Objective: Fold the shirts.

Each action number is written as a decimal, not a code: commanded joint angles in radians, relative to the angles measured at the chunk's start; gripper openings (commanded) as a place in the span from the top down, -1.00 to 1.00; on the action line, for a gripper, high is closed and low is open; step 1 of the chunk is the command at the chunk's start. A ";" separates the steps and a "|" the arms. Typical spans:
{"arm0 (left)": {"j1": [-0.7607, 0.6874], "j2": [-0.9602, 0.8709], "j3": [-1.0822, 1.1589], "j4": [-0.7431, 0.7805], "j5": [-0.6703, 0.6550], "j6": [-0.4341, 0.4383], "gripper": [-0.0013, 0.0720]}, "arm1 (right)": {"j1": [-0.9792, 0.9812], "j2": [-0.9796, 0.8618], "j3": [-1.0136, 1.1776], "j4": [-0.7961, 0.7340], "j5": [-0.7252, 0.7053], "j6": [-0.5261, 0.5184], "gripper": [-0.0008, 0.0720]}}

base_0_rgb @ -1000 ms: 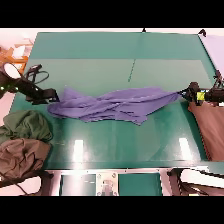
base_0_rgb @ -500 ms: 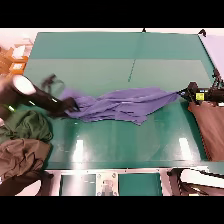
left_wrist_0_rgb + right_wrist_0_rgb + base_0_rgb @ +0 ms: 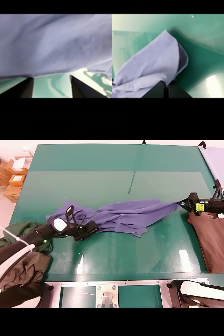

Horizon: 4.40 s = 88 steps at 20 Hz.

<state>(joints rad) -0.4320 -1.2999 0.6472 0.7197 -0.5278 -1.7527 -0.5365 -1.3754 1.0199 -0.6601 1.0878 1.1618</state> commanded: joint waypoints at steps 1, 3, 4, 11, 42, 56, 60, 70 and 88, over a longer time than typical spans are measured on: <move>-0.012 -0.057 0.006 -0.059 0.118 0.033 -0.46 | 0.001 0.000 0.000 0.042 -0.003 -0.022 0.94; -0.011 -0.057 0.016 -0.057 0.190 0.034 -0.08 | 0.001 0.000 0.000 0.043 -0.002 -0.023 0.94; -0.010 -0.058 0.016 -0.042 0.211 0.034 0.55 | 0.001 0.000 0.000 0.043 -0.002 -0.023 0.94; 0.067 0.078 0.136 0.073 0.109 0.165 0.91 | -0.004 0.008 0.004 0.063 0.052 -0.037 0.94; 0.093 0.175 0.651 0.563 -0.417 0.169 0.90 | 0.168 0.303 0.248 0.160 -0.122 -0.131 0.94; 0.452 -0.462 1.115 0.220 -0.634 0.377 -0.96 | 0.057 -0.204 0.179 0.131 0.035 -0.082 0.18; 0.584 -0.462 1.151 0.227 -0.939 0.394 -0.95 | -0.101 -0.117 0.036 -0.092 0.213 -0.003 0.18; 0.616 -0.461 0.911 0.313 -1.068 0.446 -0.95 | -0.139 -0.038 -0.328 -0.258 0.134 0.075 -0.18; 0.546 -0.461 0.541 0.107 -0.950 0.578 -0.95 | -0.183 -0.038 -0.186 -0.426 0.127 0.207 0.94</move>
<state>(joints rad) 0.1516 -1.7603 1.2636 0.8845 -1.5249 -1.2270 -0.7227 -1.4162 0.8330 -1.0691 1.2152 1.3647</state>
